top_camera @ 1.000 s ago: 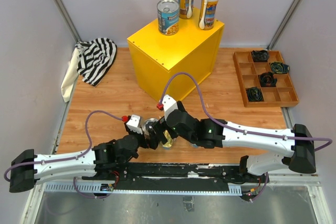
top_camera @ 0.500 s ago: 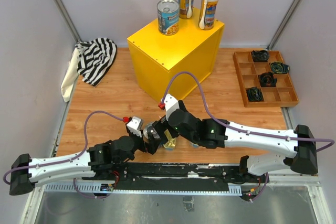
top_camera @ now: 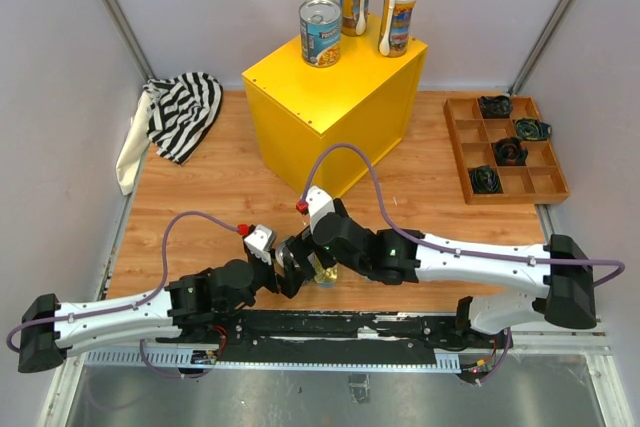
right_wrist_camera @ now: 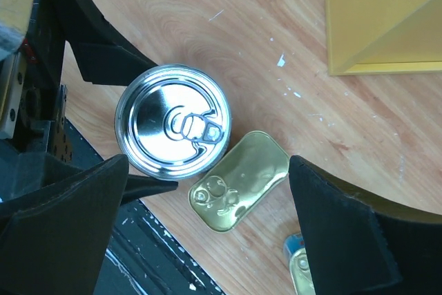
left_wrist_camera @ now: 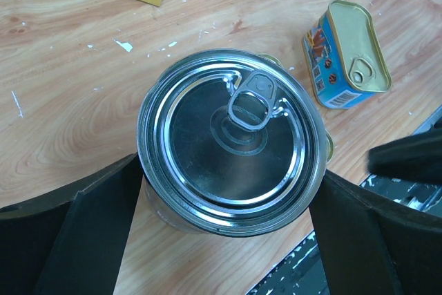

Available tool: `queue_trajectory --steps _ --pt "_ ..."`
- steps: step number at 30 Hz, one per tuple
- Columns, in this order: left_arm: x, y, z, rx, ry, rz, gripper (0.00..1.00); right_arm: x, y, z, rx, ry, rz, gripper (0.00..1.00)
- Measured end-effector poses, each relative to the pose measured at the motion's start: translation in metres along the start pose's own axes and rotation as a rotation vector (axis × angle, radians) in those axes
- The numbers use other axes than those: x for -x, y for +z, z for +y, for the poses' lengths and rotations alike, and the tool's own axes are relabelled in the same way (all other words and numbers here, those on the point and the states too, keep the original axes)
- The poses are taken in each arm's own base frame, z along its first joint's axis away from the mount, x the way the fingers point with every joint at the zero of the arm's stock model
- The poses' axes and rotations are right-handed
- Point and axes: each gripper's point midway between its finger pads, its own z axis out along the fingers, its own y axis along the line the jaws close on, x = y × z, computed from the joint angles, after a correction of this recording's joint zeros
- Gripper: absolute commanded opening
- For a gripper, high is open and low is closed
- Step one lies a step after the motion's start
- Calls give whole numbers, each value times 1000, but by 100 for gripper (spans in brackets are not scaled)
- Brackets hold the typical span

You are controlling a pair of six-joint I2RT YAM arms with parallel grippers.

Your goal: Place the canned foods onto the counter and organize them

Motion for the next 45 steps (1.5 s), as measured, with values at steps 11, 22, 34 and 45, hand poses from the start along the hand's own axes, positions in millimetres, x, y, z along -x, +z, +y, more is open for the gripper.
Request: queue_trajectory --steps 11,22,34,45 --pt "-3 -2 -3 -39 38 8 99 -36 36 -1 -1 81 90 99" --pt "-7 -7 -10 -90 62 38 99 -39 55 -1 5 212 98 98" --pt "27 -20 -9 -76 -36 -82 99 -32 72 -13 -41 289 75 98" --pt "54 -22 -9 -35 -55 -139 99 -25 79 -40 -109 325 72 98"
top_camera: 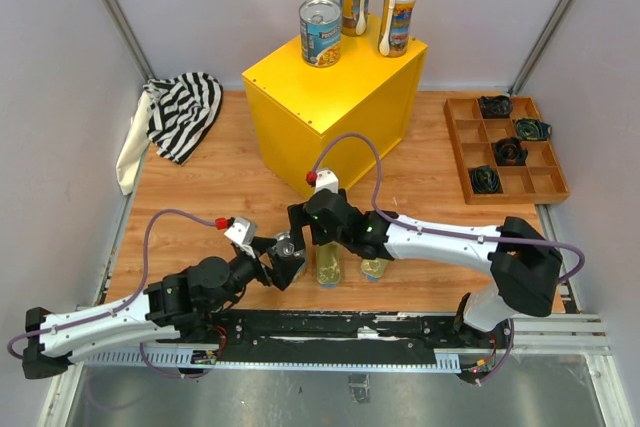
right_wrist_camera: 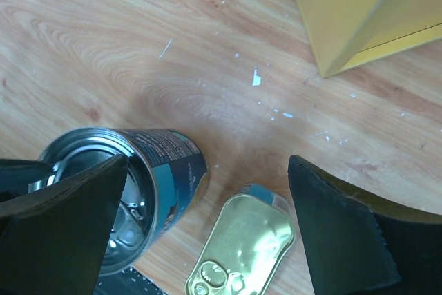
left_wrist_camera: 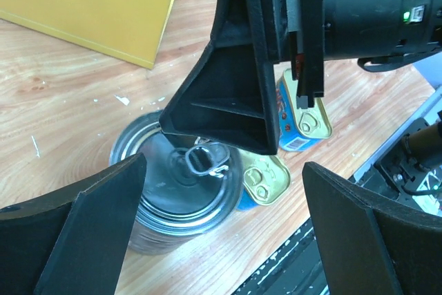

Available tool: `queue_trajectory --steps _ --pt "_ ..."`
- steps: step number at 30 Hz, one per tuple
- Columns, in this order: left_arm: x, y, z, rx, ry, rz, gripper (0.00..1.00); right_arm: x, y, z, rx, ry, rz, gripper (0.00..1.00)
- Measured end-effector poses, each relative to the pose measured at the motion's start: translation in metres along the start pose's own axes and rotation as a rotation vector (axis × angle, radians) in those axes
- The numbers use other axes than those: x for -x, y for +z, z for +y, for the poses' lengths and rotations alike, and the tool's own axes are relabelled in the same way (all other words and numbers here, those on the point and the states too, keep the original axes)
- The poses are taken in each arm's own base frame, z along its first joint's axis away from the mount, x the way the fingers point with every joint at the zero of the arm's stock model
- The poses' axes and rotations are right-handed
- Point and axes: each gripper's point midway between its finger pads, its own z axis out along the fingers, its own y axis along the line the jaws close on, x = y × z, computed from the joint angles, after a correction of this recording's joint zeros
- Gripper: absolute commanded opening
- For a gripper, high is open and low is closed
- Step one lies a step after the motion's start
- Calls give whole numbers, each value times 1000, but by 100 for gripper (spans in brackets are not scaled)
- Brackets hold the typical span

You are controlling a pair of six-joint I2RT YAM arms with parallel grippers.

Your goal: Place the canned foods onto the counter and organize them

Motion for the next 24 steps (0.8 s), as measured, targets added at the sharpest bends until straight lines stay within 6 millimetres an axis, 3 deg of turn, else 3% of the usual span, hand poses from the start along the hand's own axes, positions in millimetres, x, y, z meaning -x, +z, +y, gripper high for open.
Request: queue_trajectory --steps 9,17,24 --pt "34 -10 5 61 -72 -76 99 10 2 -10 -17 -10 -18 98" --pt "63 -24 22 190 -192 -137 99 8 -12 -13 1 -130 -26 99" --pt "79 -32 37 341 -290 -154 99 -2 -29 7 74 -276 -40 99"
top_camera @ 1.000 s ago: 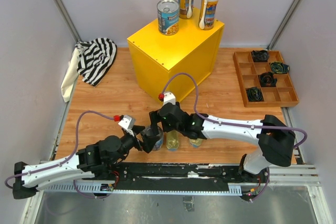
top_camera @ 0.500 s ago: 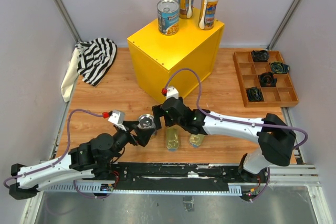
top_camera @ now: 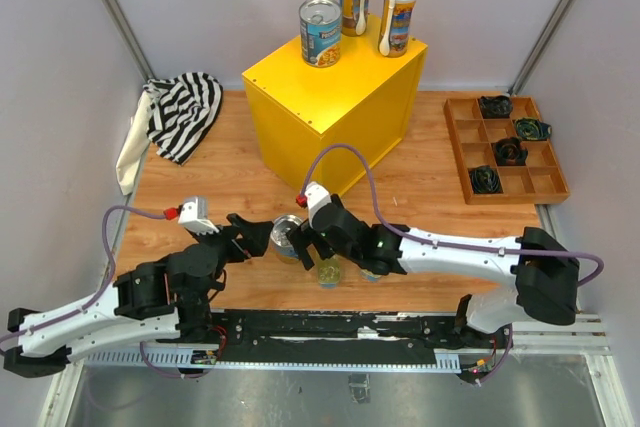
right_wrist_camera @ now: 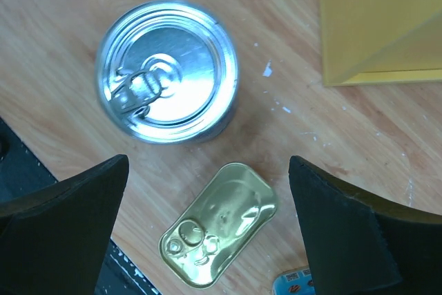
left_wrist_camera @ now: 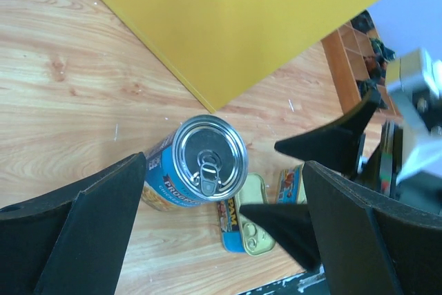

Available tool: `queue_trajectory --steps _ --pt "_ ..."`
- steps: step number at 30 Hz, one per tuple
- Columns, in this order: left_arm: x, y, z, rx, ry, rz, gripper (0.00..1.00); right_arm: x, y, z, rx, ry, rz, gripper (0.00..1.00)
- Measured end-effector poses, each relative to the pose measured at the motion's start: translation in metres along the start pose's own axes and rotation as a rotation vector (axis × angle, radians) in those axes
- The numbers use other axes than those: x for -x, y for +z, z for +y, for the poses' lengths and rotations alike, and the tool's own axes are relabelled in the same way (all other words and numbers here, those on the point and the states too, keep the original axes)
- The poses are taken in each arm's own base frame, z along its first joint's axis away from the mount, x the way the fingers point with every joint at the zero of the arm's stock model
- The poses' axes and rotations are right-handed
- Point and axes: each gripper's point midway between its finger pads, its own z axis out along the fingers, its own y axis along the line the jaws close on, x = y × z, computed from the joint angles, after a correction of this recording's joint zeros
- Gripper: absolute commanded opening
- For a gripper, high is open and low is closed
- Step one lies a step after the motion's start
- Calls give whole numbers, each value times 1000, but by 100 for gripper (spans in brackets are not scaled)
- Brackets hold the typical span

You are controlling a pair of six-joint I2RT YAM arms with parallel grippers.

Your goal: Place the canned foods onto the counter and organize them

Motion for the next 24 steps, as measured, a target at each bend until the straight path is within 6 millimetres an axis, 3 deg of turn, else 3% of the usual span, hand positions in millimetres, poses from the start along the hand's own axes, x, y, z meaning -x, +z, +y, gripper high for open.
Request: queue_trajectory --steps 5,12,24 --pt "8 -1 3 66 -47 -8 99 -7 -2 19 55 -86 -13 98" --pt "12 -5 9 103 -125 -10 99 -1 3 26 90 -103 -60 98" --pt "18 -14 16 129 -203 -2 99 -7 35 42 132 -126 -81 98"
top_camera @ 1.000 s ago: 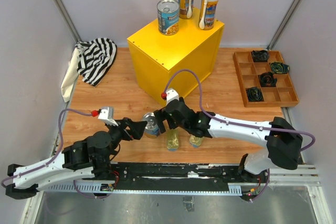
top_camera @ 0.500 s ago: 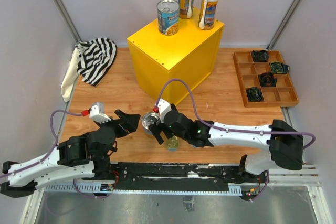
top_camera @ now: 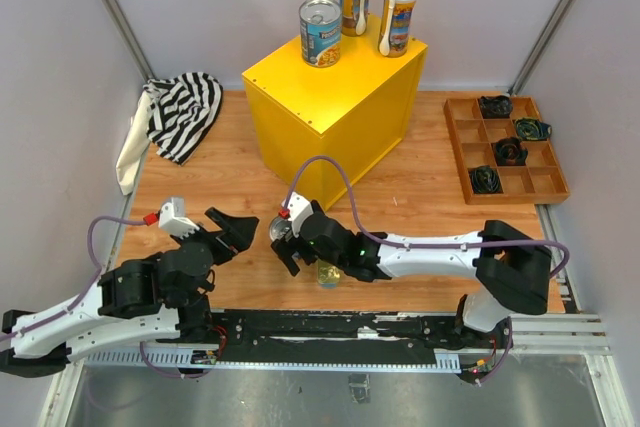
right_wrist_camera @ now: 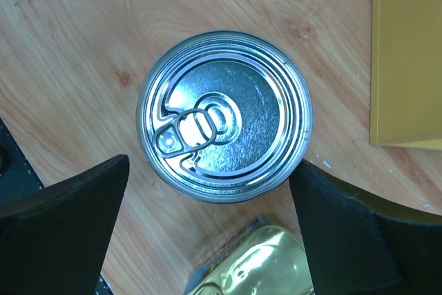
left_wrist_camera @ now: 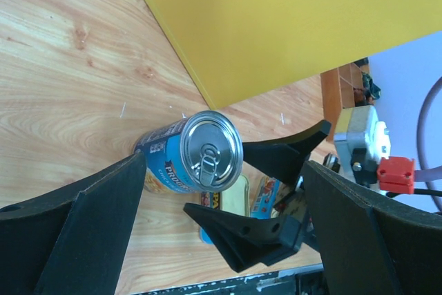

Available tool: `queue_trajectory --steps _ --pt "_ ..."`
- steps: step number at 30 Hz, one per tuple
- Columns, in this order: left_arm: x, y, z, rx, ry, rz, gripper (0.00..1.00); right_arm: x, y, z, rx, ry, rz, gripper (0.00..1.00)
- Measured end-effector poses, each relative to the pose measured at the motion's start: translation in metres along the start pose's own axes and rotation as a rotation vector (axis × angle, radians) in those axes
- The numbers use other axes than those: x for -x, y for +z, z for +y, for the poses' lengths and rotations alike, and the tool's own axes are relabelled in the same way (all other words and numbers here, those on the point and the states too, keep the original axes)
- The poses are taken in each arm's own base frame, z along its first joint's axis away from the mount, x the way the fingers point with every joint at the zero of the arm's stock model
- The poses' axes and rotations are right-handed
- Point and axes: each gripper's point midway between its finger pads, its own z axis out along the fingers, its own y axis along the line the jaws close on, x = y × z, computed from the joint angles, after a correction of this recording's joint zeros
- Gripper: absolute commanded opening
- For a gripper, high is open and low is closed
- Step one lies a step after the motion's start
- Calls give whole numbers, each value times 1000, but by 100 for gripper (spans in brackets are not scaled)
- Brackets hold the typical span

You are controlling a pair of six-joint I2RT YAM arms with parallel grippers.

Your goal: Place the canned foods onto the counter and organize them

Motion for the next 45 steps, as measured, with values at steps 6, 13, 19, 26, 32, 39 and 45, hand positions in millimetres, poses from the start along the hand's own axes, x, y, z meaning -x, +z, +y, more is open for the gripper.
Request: queue_trajectory --steps 6,13,19,26,32,39,45 --pt "7 -4 0 4 -31 -5 99 4 10 2 5 0 -35 98" --pt "10 -8 6 9 -41 -2 99 9 25 4 7 7 -76 98" --pt "14 -11 7 15 -43 2 99 11 41 8 10 16 -108 98" --pt "17 -14 11 15 -44 5 99 16 57 11 14 26 -148 98" --pt "19 -17 17 21 -38 5 99 21 70 11 10 36 -172 89" --pt "24 -21 23 19 -56 -3 99 25 75 13 14 34 -194 24" --pt "30 -23 23 20 -62 -18 99 26 74 13 11 12 -178 1"
